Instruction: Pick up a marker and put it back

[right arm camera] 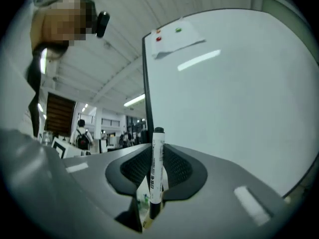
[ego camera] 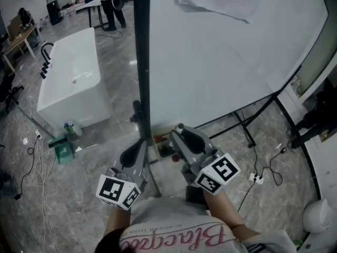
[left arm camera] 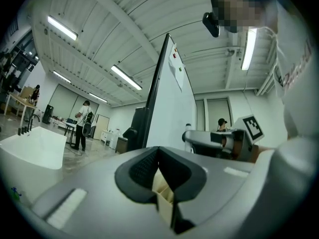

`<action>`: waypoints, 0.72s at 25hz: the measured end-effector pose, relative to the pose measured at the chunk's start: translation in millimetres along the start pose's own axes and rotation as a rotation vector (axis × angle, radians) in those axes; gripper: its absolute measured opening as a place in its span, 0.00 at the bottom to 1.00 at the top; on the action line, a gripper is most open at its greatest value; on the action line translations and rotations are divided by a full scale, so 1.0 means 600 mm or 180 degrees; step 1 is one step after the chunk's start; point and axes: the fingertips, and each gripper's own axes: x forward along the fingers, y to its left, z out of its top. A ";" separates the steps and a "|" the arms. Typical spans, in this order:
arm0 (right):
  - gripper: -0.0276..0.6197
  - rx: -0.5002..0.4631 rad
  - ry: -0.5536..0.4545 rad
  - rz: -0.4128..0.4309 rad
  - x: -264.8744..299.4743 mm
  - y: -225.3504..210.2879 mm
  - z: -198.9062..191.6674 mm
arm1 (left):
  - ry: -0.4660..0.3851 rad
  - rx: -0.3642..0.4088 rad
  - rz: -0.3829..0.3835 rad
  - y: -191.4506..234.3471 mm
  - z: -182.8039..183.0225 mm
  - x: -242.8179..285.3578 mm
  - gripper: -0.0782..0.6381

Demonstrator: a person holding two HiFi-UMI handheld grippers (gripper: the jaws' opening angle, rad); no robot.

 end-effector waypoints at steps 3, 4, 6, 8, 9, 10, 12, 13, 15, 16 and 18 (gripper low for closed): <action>0.15 0.0116 -0.0377 -0.0027 -0.026 -0.014 0.051 | -0.0065 0.0030 -0.0056 -0.007 0.017 0.005 0.11; 0.15 0.0090 -0.0434 -0.0047 -0.031 -0.017 0.060 | -0.0074 0.0070 -0.0075 -0.009 0.021 0.007 0.11; 0.15 0.0036 -0.0485 -0.0084 -0.036 -0.021 0.070 | -0.0083 0.0185 -0.0083 -0.011 0.026 0.011 0.10; 0.15 0.0020 -0.0502 -0.0099 -0.039 -0.022 0.071 | -0.0159 0.0143 -0.0079 -0.010 0.032 0.013 0.11; 0.15 0.0018 -0.0501 -0.0101 -0.040 -0.021 0.071 | -0.0217 0.0062 -0.0087 -0.010 0.036 0.014 0.11; 0.15 0.0016 -0.0492 -0.0102 -0.041 -0.020 0.069 | -0.0260 0.0002 -0.0095 -0.010 0.040 0.014 0.11; 0.15 0.0017 -0.0457 -0.0101 -0.041 -0.019 0.063 | -0.0265 0.0006 -0.0101 -0.010 0.039 0.016 0.11; 0.15 0.0023 -0.0436 -0.0101 -0.041 -0.020 0.059 | -0.0243 0.0026 -0.0104 -0.011 0.037 0.017 0.11; 0.15 0.0041 -0.0391 -0.0115 -0.038 -0.023 0.047 | -0.0199 0.0036 -0.0120 -0.012 0.031 0.018 0.11; 0.15 0.0043 -0.0355 -0.0132 -0.035 -0.026 0.039 | -0.0180 0.0035 -0.0133 -0.014 0.029 0.018 0.11; 0.16 -0.0005 -0.0212 -0.0199 -0.026 -0.037 0.013 | -0.0151 0.0036 -0.0165 -0.015 0.026 0.019 0.11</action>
